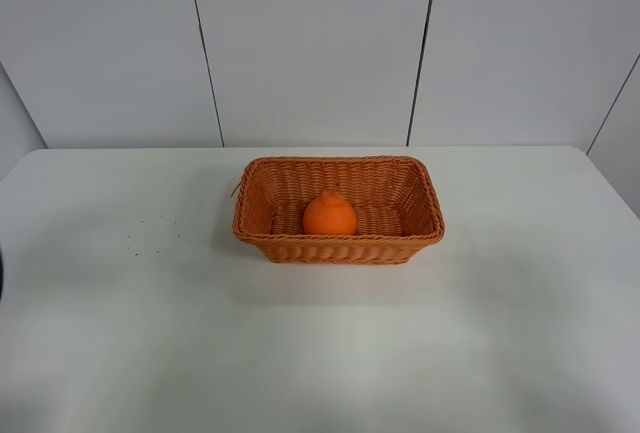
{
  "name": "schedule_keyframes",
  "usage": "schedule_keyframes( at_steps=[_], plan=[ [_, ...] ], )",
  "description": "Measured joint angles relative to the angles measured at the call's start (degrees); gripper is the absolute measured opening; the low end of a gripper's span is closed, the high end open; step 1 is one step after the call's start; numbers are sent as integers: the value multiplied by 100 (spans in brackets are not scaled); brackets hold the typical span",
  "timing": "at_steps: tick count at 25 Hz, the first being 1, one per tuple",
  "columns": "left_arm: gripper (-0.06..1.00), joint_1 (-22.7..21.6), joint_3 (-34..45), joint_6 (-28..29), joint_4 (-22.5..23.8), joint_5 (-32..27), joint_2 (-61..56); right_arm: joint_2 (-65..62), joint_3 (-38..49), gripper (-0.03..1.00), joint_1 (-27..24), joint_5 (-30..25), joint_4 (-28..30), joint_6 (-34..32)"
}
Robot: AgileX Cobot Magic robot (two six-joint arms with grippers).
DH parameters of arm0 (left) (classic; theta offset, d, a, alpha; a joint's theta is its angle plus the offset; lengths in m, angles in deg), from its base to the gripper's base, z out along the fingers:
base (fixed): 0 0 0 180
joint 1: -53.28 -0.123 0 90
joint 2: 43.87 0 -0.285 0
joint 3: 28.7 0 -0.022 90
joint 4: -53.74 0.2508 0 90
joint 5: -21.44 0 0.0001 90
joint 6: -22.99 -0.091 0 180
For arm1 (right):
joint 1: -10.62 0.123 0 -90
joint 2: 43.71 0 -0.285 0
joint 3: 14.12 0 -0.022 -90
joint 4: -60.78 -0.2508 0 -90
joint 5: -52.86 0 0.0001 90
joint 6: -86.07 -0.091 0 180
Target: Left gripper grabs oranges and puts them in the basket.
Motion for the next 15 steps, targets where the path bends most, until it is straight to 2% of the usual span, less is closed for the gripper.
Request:
schedule_keyframes(
  at_steps=[3, 8, 15],
  plan=[
    [85, 0, 368, 19, 93, 106, -868, 0, 0, 69, 0, 0, 0, 0],
    [85, 0, 425, 90, 111, 210, -1979, 0, 0, 69, 0, 0, 0, 0],
    [85, 0, 425, 171, 122, 223, -2799, 0, 0, 69, 0, 0, 0, 0]
  ],
)
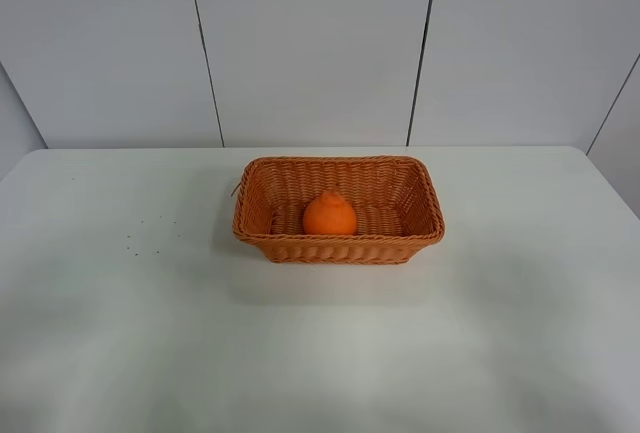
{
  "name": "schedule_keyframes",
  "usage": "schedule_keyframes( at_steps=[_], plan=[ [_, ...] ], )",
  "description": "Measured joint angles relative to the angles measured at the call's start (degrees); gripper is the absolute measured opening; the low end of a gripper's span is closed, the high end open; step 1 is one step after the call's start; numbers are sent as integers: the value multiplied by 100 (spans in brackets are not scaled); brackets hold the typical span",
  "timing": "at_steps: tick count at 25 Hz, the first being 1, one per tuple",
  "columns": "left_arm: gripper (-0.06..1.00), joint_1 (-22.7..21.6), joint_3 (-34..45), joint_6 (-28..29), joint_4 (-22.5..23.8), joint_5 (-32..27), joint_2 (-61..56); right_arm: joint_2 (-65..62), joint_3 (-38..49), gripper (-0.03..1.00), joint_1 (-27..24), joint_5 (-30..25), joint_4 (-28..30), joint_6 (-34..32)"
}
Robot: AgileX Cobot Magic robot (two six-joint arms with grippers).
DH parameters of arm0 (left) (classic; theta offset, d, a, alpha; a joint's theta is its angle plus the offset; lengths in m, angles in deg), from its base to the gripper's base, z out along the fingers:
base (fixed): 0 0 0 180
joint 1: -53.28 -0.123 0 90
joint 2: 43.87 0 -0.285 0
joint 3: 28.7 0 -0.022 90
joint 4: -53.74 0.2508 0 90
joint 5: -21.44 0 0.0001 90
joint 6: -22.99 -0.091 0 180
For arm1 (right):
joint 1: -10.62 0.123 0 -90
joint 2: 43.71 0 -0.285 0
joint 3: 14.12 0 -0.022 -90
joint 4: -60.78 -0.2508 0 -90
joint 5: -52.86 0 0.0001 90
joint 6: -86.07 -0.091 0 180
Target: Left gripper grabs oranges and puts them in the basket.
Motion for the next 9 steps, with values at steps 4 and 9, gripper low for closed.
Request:
schedule_keyframes(
  at_steps=[4, 9],
  plan=[
    [85, 0, 0, 6, 0, 0, -12, 0, 0, 69, 0, 0, 0, 0],
    [85, 0, 0, 11, 0, 0, -12, 0, 0, 69, 0, 0, 0, 0]
  ],
)
